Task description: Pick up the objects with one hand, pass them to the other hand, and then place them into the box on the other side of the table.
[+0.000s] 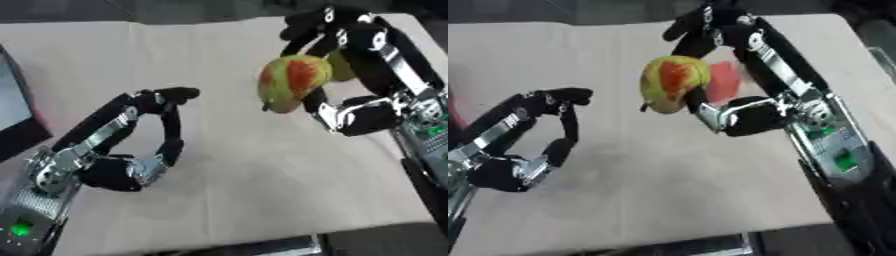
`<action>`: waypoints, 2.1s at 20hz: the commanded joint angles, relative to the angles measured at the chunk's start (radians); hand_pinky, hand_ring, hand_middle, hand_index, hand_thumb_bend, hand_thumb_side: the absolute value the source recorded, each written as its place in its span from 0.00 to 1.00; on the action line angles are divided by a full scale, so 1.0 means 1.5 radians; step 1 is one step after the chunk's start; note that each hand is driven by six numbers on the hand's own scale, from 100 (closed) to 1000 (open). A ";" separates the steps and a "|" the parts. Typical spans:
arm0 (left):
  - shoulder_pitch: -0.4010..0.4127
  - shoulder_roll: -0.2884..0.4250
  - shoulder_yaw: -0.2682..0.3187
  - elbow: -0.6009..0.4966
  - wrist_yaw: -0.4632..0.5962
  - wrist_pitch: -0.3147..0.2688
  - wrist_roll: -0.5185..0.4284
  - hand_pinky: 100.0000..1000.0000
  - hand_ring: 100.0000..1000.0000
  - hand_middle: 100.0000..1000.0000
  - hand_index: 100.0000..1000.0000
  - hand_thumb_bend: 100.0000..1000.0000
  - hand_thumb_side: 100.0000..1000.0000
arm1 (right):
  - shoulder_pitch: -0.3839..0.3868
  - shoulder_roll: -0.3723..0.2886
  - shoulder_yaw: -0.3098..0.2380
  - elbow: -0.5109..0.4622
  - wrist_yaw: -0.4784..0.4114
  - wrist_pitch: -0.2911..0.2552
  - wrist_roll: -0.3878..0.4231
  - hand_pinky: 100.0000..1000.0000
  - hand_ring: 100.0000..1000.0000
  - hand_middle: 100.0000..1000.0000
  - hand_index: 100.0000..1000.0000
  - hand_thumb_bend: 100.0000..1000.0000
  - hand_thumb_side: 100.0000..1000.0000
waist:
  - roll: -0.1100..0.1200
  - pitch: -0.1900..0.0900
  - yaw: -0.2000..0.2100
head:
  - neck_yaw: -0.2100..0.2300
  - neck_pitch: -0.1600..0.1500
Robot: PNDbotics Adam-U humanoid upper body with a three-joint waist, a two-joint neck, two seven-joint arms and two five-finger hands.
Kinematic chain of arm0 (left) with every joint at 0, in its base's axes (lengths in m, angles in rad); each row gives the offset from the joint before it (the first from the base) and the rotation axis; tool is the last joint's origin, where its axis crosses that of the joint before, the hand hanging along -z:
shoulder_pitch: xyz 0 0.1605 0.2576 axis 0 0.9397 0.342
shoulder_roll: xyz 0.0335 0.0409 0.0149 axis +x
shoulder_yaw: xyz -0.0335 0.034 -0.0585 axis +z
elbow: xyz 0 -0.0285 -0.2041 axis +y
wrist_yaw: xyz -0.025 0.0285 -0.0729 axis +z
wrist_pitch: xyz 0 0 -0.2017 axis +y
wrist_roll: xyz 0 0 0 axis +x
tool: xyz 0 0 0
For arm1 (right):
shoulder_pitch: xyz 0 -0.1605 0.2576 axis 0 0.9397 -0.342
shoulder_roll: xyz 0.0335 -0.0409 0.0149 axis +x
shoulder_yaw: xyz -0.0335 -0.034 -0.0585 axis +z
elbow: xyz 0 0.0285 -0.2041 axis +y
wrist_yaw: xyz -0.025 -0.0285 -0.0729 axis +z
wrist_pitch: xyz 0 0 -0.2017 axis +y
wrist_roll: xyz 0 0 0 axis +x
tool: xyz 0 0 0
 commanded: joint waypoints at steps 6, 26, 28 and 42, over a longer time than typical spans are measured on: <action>-0.043 -0.005 -0.030 0.010 -0.017 -0.016 0.039 0.85 0.31 0.27 0.95 0.00 0.55 | -0.022 0.009 0.015 -0.014 -0.039 0.023 0.043 0.87 0.57 0.67 0.27 0.00 0.13 | -0.001 -0.009 0.002 | -0.006 -0.002; -0.084 -0.033 -0.076 0.008 -0.046 -0.027 0.076 0.82 0.30 0.25 0.93 0.01 0.53 | 0.015 -0.006 0.029 -0.014 -0.082 0.009 0.092 0.87 0.55 0.66 0.27 0.00 0.14 | -0.004 -0.003 0.005 | -0.012 -0.002; -0.086 -0.034 -0.079 0.009 -0.046 -0.028 0.074 0.82 0.30 0.25 0.93 0.01 0.53 | 0.015 -0.005 0.030 -0.014 -0.084 0.015 0.095 0.87 0.55 0.66 0.26 0.00 0.14 | -0.005 -0.002 0.005 | -0.012 -0.002; -0.102 -0.061 -0.101 0.035 -0.057 -0.031 0.068 0.82 0.30 0.24 0.93 0.00 0.57 | 0.011 -0.005 0.029 -0.014 -0.097 0.047 0.102 0.87 0.54 0.66 0.26 0.00 0.14 | -0.008 0.001 0.002 | -0.010 -0.002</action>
